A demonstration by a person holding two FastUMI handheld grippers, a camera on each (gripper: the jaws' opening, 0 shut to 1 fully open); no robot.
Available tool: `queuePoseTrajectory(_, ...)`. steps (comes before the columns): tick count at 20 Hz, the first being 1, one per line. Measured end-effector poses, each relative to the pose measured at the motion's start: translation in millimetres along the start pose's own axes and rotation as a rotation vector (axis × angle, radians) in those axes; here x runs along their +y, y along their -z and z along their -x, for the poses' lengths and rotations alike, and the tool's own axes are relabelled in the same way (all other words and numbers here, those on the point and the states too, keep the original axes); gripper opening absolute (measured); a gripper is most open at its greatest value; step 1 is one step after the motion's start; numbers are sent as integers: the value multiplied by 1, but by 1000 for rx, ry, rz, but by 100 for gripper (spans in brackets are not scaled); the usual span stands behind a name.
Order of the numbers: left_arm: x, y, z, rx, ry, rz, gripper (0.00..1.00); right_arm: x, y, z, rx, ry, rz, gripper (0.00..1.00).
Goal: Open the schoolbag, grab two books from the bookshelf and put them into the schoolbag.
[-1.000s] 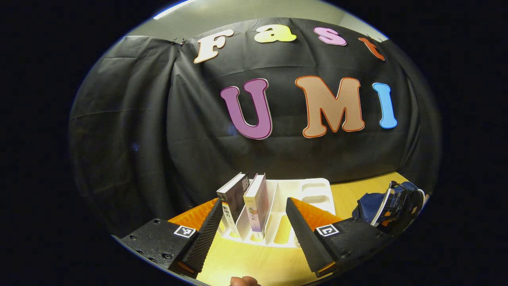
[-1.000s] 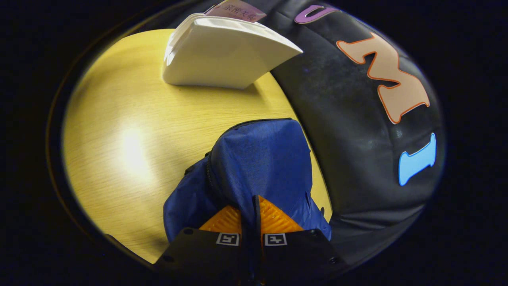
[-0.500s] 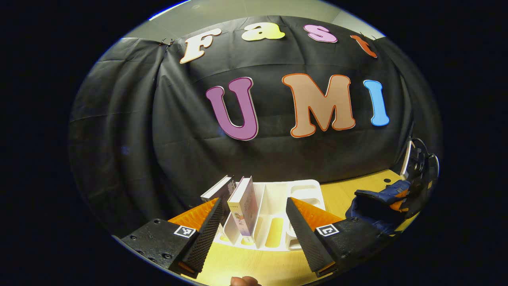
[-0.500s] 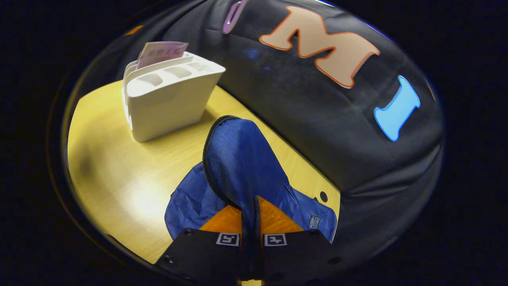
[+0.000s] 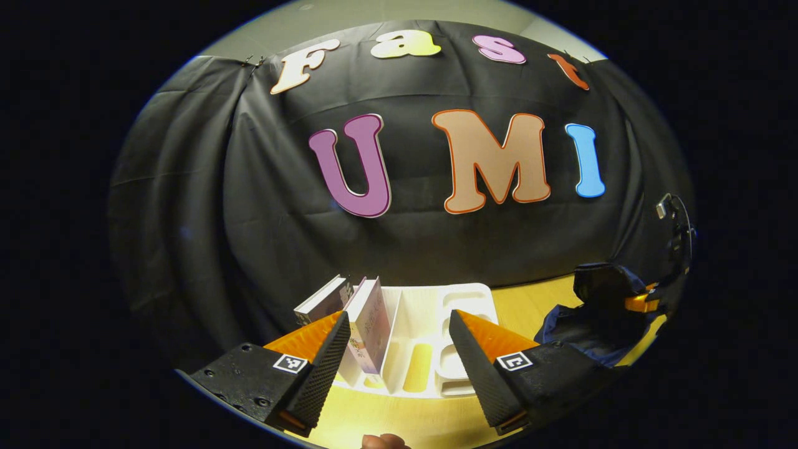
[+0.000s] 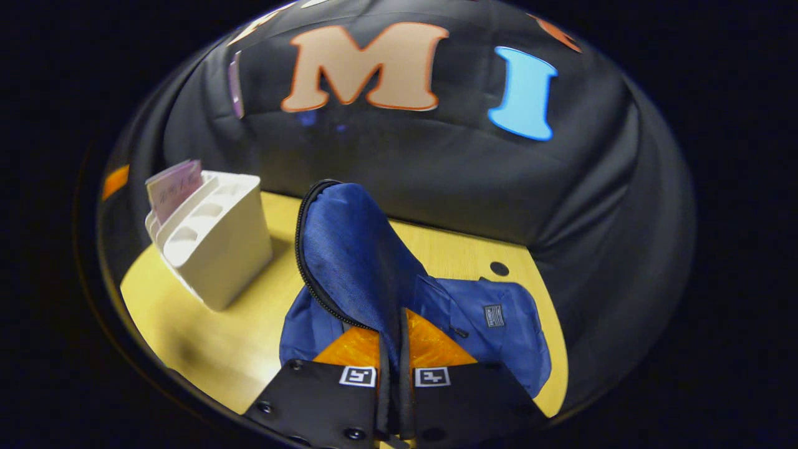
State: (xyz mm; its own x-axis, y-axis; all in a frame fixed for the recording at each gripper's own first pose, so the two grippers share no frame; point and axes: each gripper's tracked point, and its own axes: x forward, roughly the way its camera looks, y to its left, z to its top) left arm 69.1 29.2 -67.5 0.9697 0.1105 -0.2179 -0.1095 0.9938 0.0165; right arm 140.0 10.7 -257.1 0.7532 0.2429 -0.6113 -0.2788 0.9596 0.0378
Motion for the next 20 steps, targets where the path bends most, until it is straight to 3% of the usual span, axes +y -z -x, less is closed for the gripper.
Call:
queuePoseTrajectory(2, 1, 1, -3, 6, -3, 0, 94, -10, -2, 2, -12, 15, -123, 13)
queuePoseTrajectory(3, 2, 2, -6, 7, -5, -4, 94, -14, -1, 1, -15, 17, -194, 9)
queuePoseTrajectory(9, 20, -3, -29, 20, -4, -19, 94, -34, 6, -5, 15, -13, -550, 9)
queuePoseTrajectory(10, 23, -5, -35, 25, -1, -28, 94, -37, 7, -6, 13, -14, -576, 13)
queuePoseTrajectory(11, 28, -4, -42, 38, -4, -37, 94, -41, 6, -5, 10, -12, -584, 9)
queuePoseTrajectory(13, 35, -5, -55, 69, 3, -43, 97, -43, 1, -1, 10, -14, -585, 12)
queuePoseTrajectory(14, 39, -4, -62, 94, 8, -45, 94, -43, 0, 1, 11, -13, -582, 5)
queuePoseTrajectory(16, 52, 6, -78, 163, -7, -52, 93, -43, -3, 2, 11, -13, -579, 12)
queuePoseTrajectory(20, 69, 26, -111, 288, 1, -35, 94, -43, -3, 0, 15, -14, -590, 11)
